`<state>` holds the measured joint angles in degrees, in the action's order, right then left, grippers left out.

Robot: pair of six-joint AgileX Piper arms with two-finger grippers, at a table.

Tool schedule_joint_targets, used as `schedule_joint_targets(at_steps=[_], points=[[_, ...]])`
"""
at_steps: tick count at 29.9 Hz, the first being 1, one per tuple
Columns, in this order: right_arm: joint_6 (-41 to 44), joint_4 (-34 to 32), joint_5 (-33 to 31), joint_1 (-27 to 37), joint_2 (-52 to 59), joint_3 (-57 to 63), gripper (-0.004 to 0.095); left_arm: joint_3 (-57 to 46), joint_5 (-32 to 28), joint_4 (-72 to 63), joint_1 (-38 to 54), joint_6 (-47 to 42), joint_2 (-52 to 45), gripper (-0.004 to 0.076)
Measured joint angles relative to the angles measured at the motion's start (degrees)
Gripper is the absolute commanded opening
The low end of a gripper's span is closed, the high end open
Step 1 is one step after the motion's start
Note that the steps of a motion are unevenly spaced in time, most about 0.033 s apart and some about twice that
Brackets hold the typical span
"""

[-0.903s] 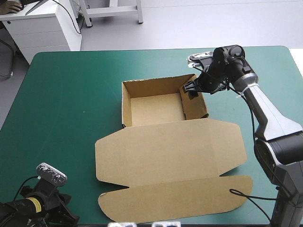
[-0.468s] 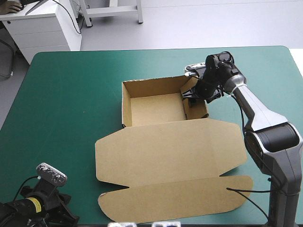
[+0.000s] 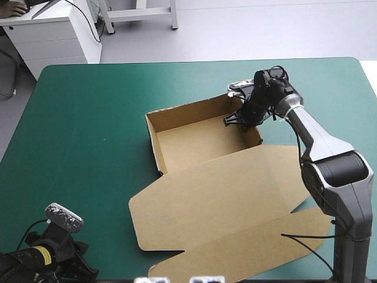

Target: Fold the box

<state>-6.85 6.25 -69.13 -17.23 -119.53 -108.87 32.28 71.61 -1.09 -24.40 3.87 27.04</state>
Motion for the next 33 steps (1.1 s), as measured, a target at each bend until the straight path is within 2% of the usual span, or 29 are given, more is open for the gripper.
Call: schedule_joint_targets(at_steps=[6,10,15,23,33], points=[[-0.4,-4.23,-1.23,0.83,-0.17,-5.72,-0.0019,0.0,0.0,0.0,0.0,0.0,0.0,-0.0008],[-1.17,-5.62,-1.9,4.51,-0.14,-11.73,-0.0019,0.0,0.0,0.05,0.0,0.0,0.0,-0.0008],[-1.51,-6.64,-1.97,12.46,-0.14,-15.99,-0.0019,0.0,0.0,0.05,0.0,0.0,0.0,-0.0008],[-2.17,-7.2,-2.25,26.66,-0.19,-16.25,-0.0019,-0.04,-0.87,0.12,0.0,-0.23,0.0,-0.0008],[-3.45,-6.68,-1.86,37.66,-1.24,-16.31,-0.0019,-0.04,-1.11,0.16,0.0,-0.24,0.0,-0.0008]])
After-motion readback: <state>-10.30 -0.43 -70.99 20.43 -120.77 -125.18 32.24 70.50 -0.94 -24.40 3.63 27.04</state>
